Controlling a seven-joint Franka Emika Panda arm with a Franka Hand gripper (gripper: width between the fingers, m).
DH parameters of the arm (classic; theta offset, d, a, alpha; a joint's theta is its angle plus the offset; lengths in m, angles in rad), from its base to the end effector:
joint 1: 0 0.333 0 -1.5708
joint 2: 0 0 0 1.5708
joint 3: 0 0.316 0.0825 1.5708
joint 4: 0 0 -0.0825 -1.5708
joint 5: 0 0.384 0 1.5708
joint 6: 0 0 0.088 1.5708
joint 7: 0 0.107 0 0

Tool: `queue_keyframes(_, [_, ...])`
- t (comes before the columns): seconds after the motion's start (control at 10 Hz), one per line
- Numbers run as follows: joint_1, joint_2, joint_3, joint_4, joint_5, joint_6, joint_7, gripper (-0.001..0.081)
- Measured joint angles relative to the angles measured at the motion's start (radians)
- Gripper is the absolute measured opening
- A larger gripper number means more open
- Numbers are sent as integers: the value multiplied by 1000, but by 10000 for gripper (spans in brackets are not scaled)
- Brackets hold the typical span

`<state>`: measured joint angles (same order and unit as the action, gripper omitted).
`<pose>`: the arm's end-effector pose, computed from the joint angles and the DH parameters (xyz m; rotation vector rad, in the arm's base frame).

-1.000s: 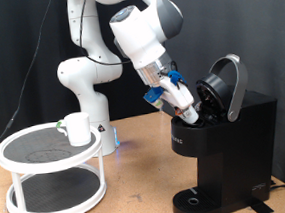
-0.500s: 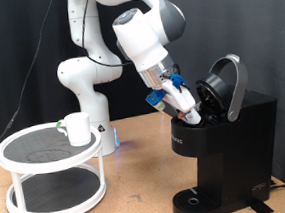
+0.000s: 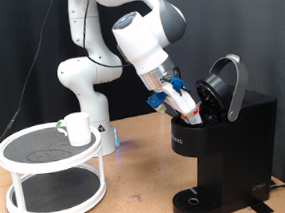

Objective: Make a cup of coffee with the keurig machine

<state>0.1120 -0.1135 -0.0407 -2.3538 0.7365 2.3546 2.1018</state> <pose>0.4984 0.0447 0.3892 -0.8162 2.6014 0.6113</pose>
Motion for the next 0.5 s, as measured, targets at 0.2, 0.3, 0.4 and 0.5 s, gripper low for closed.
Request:
queue_keyframes(0.2, [-5, -28, -20, 19, 51, -90, -56, 731])
queue_keyframes(0.3, [-8, -47, -27, 24, 48, -128, -57, 734])
queue_keyframes(0.4, [-11, -59, -28, 24, 22, -152, -42, 734])
queue_keyframes(0.5, [-11, -62, -24, 23, -12, -164, -17, 734])
